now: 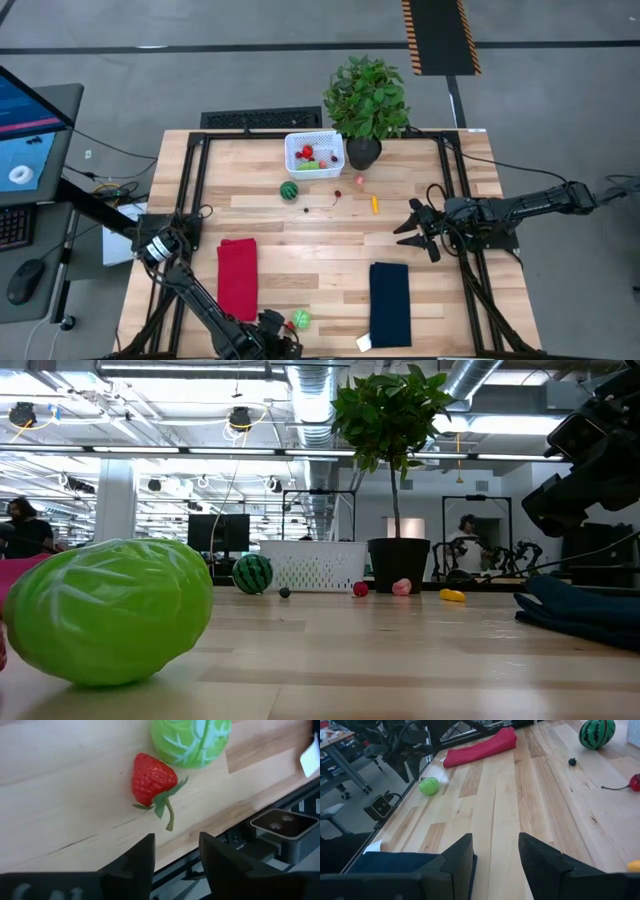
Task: Pick and placing Produce into tupperware
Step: Put the red strawberry into the white basket
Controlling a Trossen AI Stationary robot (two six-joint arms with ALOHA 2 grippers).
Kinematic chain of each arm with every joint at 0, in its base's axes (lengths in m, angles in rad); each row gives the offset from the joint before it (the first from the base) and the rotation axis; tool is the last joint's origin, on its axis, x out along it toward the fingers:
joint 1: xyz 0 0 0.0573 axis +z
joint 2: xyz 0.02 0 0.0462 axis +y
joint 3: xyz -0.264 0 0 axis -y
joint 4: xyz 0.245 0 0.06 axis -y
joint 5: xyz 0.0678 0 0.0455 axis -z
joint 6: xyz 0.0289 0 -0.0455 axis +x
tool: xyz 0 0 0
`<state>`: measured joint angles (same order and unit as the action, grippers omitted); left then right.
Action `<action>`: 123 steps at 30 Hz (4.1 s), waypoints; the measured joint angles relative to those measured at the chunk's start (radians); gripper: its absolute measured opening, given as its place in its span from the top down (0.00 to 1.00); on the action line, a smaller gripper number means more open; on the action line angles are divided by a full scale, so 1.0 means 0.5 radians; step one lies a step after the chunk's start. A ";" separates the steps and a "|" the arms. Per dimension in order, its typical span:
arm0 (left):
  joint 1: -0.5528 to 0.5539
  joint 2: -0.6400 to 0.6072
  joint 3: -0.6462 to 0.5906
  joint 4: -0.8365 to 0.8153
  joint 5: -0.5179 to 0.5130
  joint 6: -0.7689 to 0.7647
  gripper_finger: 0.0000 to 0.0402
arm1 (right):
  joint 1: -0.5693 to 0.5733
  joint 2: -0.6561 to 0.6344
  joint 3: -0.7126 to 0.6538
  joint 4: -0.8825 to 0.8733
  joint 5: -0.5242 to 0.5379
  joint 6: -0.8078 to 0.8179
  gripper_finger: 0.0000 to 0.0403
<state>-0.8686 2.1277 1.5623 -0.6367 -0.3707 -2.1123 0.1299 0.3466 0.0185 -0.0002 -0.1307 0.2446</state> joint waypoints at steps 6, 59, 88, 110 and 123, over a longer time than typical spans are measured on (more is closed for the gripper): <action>0.023 0.000 0.000 -0.007 0.037 -0.004 0.65 | 0.000 0.000 0.000 0.000 0.000 0.000 0.55; 0.076 0.062 -0.002 0.002 0.088 -0.111 0.87 | 0.000 0.000 0.000 0.000 0.000 0.000 0.55; 0.061 -0.134 0.002 -0.289 -0.351 -0.206 1.00 | 0.000 0.000 0.000 0.000 0.000 0.000 0.55; 0.728 -0.642 0.002 -0.990 -0.210 0.652 1.00 | -0.001 0.000 0.000 0.000 0.000 0.000 0.55; 1.520 -0.838 0.001 -0.994 0.004 1.609 1.00 | 0.000 0.000 0.000 0.000 0.000 0.000 0.55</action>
<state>-0.1088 1.7084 1.5627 -1.1335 -0.3686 -1.3080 0.1297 0.3466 0.0185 -0.0002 -0.1307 0.2445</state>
